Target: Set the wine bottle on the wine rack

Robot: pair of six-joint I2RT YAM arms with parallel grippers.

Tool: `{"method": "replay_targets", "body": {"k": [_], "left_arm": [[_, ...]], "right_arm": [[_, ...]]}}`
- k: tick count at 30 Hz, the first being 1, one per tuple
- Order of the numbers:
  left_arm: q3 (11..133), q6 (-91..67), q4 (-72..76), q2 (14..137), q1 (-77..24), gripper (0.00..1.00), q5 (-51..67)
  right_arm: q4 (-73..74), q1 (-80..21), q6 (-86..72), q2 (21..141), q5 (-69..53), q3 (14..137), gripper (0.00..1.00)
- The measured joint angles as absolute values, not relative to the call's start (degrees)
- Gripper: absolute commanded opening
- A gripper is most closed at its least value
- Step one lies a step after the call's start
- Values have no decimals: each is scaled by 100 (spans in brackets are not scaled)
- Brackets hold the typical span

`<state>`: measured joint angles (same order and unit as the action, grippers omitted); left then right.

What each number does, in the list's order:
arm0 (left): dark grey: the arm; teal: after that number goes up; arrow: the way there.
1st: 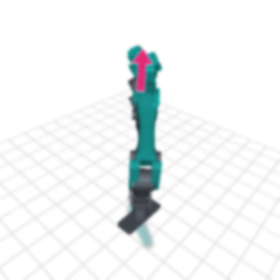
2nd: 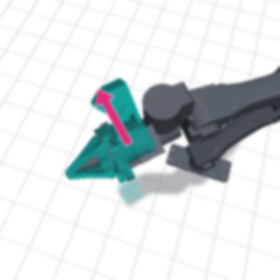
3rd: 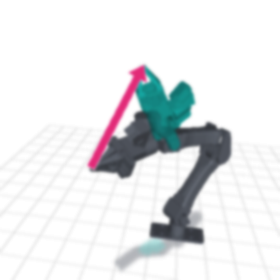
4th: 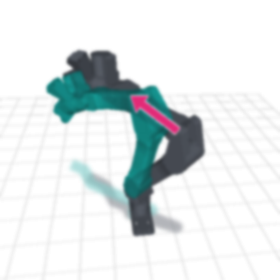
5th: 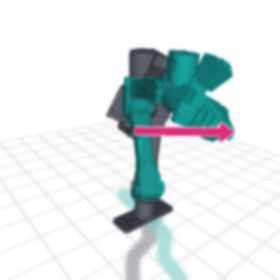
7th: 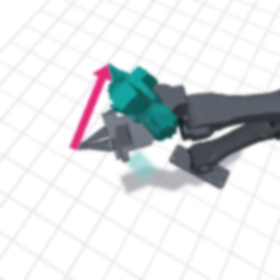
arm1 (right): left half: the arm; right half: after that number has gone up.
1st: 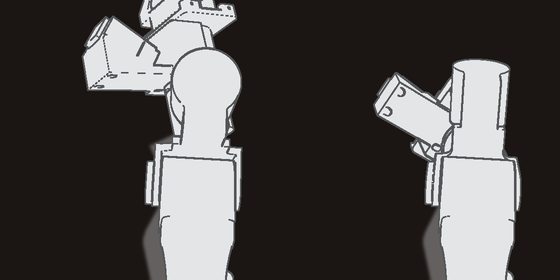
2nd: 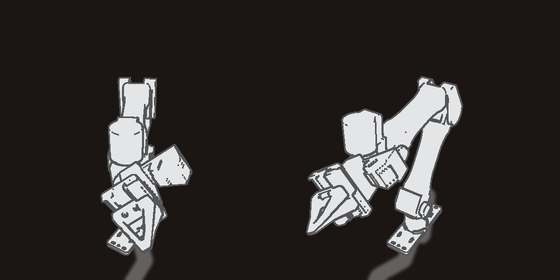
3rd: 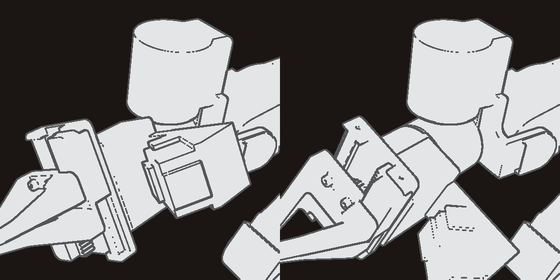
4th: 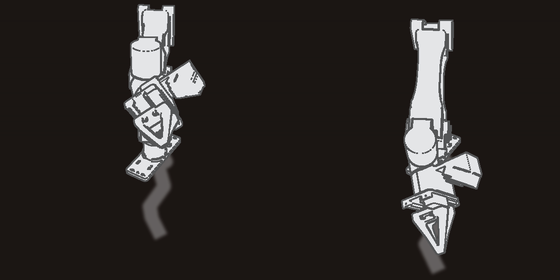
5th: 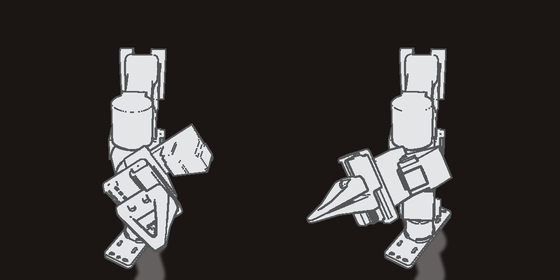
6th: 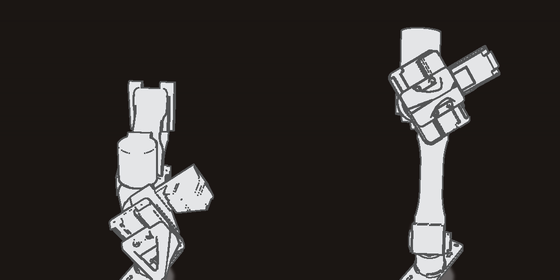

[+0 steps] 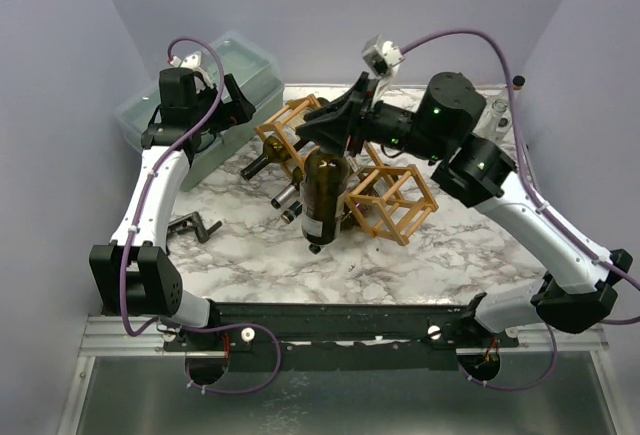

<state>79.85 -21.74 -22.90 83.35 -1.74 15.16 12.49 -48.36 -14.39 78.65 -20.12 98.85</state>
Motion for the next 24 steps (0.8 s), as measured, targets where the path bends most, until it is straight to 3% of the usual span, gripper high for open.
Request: {"method": "replay_targets", "body": {"k": [12, 24], "left_arm": [[7983, -2075, -2296, 8291, -143, 99, 1278], [7983, -2244, -2303, 8296, 193, 99, 1369]], "right_arm": [[1704, -5872, 381, 8208, -1697, 9487, 1], [2333, -7728, 2097, 8326, 242, 8936, 1]]}}
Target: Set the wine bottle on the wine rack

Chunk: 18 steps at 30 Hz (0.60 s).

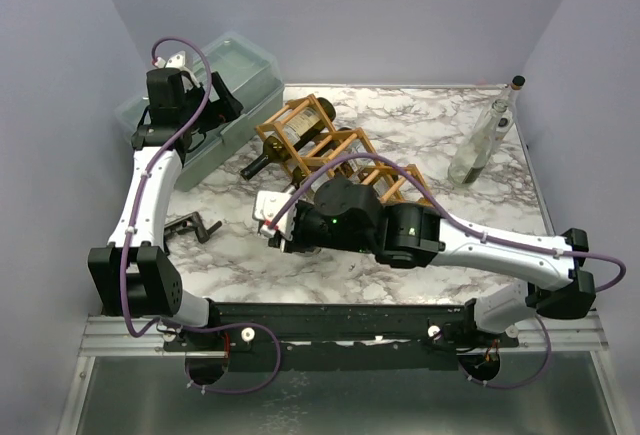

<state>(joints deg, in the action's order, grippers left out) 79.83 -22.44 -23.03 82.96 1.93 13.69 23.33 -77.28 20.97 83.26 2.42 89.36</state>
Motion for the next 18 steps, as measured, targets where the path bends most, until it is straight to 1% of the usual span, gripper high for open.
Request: {"method": "replay_targets", "body": {"k": [9, 18], "left_arm": [[7985, -2338, -2305, 8453, 193, 99, 1494], [7981, -2355, -2303, 8455, 215, 98, 1522]], "right_arm": [[2491, -8597, 2495, 8691, 2012, 8965, 1], [2379, -8628, 2294, 8263, 2327, 8785, 1]]}}
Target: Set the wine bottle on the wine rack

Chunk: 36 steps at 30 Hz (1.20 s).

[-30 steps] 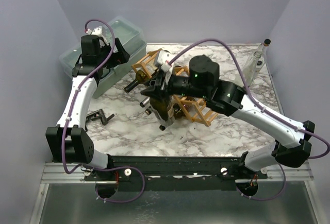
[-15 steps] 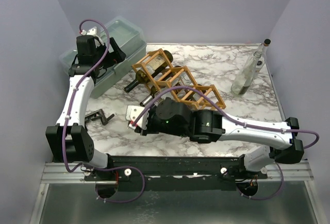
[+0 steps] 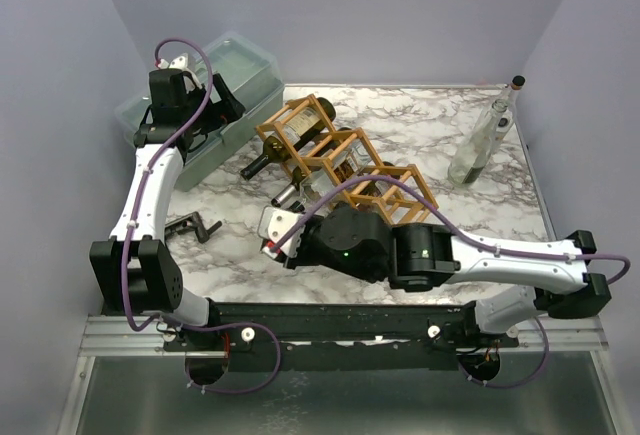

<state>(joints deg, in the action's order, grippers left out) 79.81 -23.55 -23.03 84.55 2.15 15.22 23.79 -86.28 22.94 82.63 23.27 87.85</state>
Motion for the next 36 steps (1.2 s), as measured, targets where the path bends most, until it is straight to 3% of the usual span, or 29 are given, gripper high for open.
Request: {"method": "replay_targets", "body": {"k": [18, 36], "left_arm": [[7981, -2355, -2303, 8475, 215, 99, 1522], [7981, -2353, -2303, 8523, 213, 98, 1518]], "right_arm": [[3435, -8680, 1868, 7354, 3164, 8892, 0], [3839, -9382, 2394, 8517, 4954, 8888, 1]]}}
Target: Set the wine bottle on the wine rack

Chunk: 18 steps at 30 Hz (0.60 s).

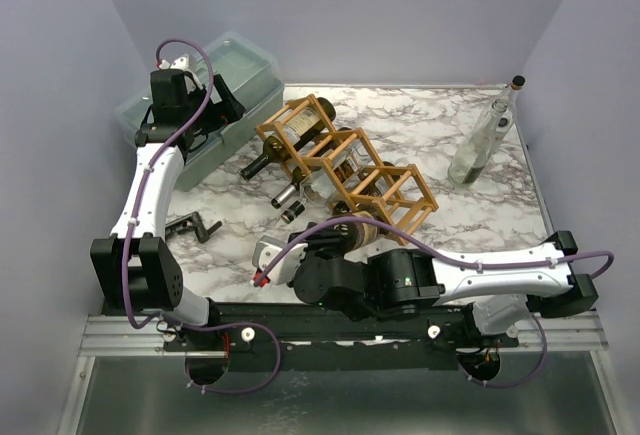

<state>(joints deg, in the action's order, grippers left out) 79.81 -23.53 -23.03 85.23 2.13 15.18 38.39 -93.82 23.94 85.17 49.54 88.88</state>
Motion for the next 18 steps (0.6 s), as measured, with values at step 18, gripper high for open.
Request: {"method": "replay_targets", "body": {"k": [18], "left_arm": [[7979, -2353, -2303, 8523, 213, 99, 1518]], "right_arm": [[3409, -9443, 3052, 9100, 5763, 8241, 1]]}}
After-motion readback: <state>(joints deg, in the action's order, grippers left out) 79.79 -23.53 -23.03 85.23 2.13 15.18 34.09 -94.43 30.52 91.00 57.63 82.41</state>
